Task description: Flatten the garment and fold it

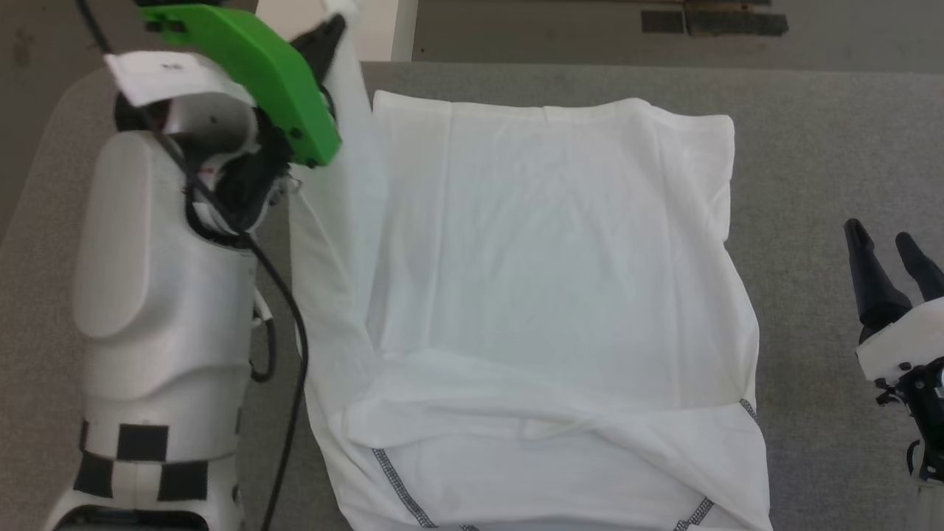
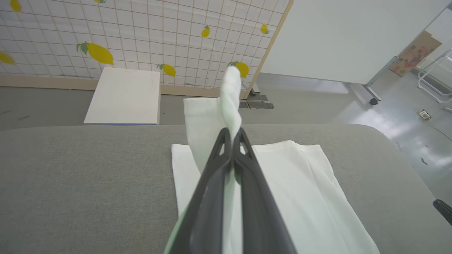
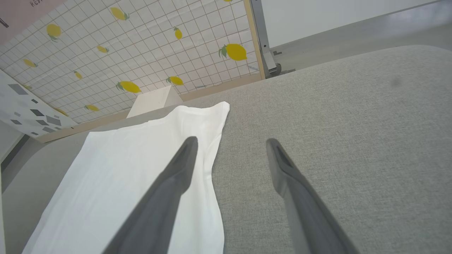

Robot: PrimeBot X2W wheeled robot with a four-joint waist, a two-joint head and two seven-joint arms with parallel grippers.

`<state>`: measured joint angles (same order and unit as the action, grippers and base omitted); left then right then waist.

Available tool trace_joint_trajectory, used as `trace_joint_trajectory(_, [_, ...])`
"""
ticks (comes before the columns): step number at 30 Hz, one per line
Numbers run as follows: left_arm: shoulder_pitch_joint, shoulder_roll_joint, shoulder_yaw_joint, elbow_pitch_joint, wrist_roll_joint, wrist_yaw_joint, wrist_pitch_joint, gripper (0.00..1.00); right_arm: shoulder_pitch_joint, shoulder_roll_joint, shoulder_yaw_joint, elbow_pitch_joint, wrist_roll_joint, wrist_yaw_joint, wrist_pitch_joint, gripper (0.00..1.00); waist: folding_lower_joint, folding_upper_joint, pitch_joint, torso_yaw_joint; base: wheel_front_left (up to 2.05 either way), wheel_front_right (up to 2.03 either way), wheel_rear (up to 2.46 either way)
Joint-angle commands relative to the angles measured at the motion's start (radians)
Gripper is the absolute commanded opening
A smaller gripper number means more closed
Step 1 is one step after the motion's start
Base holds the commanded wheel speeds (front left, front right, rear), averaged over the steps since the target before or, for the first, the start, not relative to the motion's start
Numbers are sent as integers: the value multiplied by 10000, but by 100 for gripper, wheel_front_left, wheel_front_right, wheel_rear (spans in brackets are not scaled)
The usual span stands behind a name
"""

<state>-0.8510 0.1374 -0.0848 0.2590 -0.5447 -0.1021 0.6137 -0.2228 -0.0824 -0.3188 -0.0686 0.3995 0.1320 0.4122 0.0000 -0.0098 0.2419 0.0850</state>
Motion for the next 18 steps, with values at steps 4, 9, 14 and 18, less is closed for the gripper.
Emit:
trace_joint_trajectory(4, [804,-471,-1097,-576,-282,-170,460,0,317,91,-24,202,-58,-13,-99,100,0,96,-1118,35,0,0,0])
trace_joint_trajectory(9, [1781,-768,-2489,-755,-706,-227,460,0,551,133,-119,243,-102,-13,-95,100,0,96,-1352,-88,0,0,0])
trace_joint_trajectory(14, [2675,-858,-3756,-171,-1052,-168,-67,0,714,181,-140,200,-107,-13,-27,100,0,96,-1348,-312,0,0,0])
trace_joint_trajectory(18, [3058,-867,-5081,306,-1823,166,-680,0,720,210,-112,126,-112,-13,37,100,0,96,-1165,-541,0,0,0])
